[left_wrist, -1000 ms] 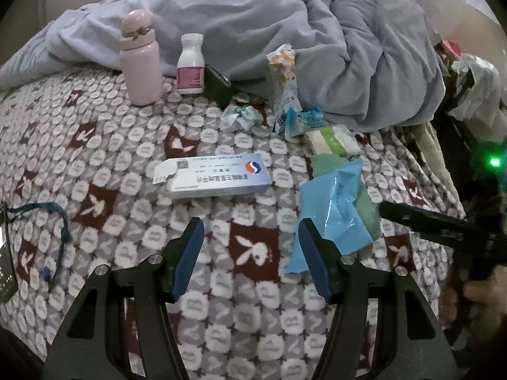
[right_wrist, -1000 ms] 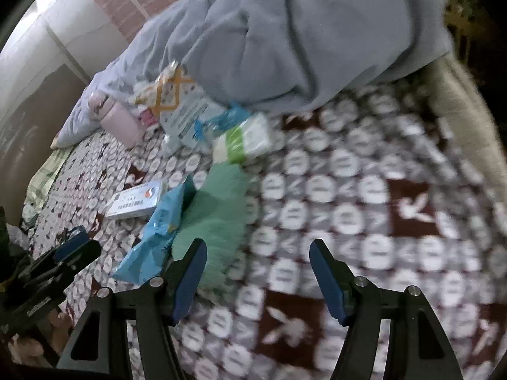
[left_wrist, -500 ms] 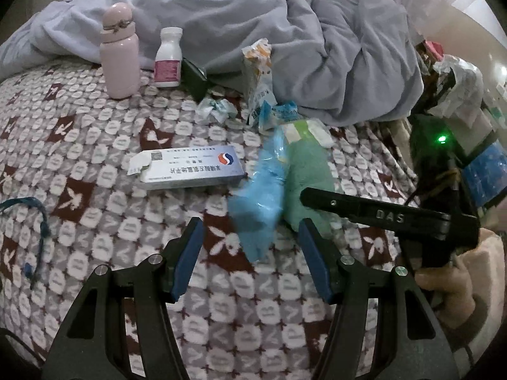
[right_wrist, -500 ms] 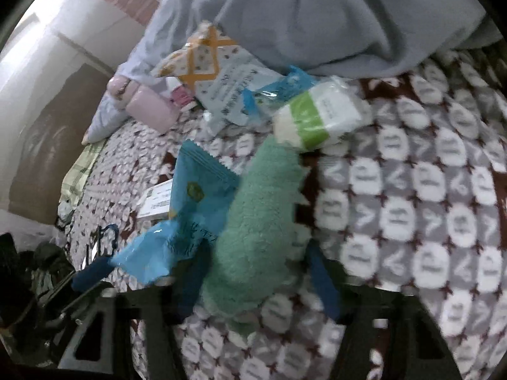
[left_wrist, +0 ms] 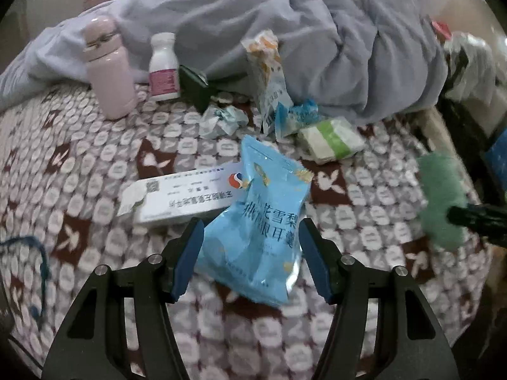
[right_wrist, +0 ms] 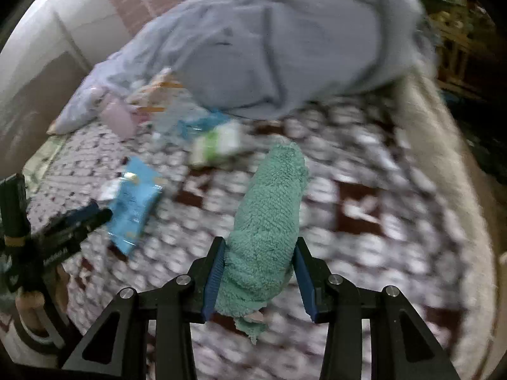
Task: Collect trash
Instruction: 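Grasp the green towel with the right tool while the left tool grasps the blue snack packet, then carry the green towel and blue snack packet over the cream bucket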
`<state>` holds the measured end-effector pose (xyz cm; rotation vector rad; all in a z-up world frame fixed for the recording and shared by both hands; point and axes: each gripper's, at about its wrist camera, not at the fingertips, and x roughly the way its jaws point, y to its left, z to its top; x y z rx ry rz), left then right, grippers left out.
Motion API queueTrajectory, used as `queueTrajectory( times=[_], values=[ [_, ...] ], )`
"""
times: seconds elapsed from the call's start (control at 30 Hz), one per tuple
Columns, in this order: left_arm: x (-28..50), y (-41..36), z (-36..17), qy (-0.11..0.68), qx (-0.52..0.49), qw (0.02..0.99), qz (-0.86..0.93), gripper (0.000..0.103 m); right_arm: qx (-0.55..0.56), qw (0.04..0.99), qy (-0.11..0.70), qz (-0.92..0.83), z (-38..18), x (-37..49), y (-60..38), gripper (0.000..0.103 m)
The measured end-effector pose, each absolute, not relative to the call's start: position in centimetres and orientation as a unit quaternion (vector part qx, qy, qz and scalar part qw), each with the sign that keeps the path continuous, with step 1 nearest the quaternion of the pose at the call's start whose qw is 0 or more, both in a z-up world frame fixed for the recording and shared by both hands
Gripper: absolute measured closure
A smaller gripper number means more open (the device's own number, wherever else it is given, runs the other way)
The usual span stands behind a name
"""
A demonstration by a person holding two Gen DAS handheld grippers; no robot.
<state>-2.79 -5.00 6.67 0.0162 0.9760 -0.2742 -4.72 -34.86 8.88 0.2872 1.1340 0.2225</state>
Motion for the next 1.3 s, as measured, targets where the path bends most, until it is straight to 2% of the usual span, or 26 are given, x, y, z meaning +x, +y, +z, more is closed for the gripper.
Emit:
queueTrajectory(
  times=[0.23,0.27,0.33,0.4,0.5,0.53,0.67,1.0,1.3],
  values=[
    [-1.5,-7.0,4.9,0.487,0.063,0.86,-0.137,0.043,0.16,0.824,0.535,0.1,6.5,-4.3,-35.8,0.061],
    [-1.6,-7.2,4.9,0.491,0.063,0.857,-0.144,0.046,0.167,0.822,0.535,0.102,6.1,-4.0,-35.7,0.061],
    [-1.8,-7.4,4.7,0.499,0.059,0.85,-0.158,0.06,0.183,0.816,0.538,0.11,5.6,-3.8,-35.4,0.057],
    [-2.1,-7.4,4.7,0.497,0.065,0.852,-0.154,0.064,0.196,0.812,0.537,0.113,4.7,-3.5,-35.2,0.054],
    [-2.1,-6.5,5.3,0.501,0.034,0.851,-0.153,0.07,0.204,0.819,0.524,0.113,4.9,-4.0,-35.3,0.055],
    [-2.1,-6.0,5.6,0.504,0.016,0.85,-0.157,0.07,0.205,0.821,0.521,0.115,5.2,-4.4,-35.6,0.059],
    [-2.5,-5.7,7.2,0.502,-0.026,0.847,-0.173,0.071,0.207,0.829,0.505,0.122,6.5,-5.3,-36.1,0.06],
    [-4.9,-11.8,9.9,0.473,0.01,0.858,-0.199,0.071,0.208,0.849,0.471,0.116,9.9,-8.2,-38.8,0.06],
    [-6.1,-17.8,10.9,0.46,0.038,0.859,-0.221,0.071,0.205,0.859,0.46,0.089,10.6,-10.5,-42.0,0.06]
  ],
)
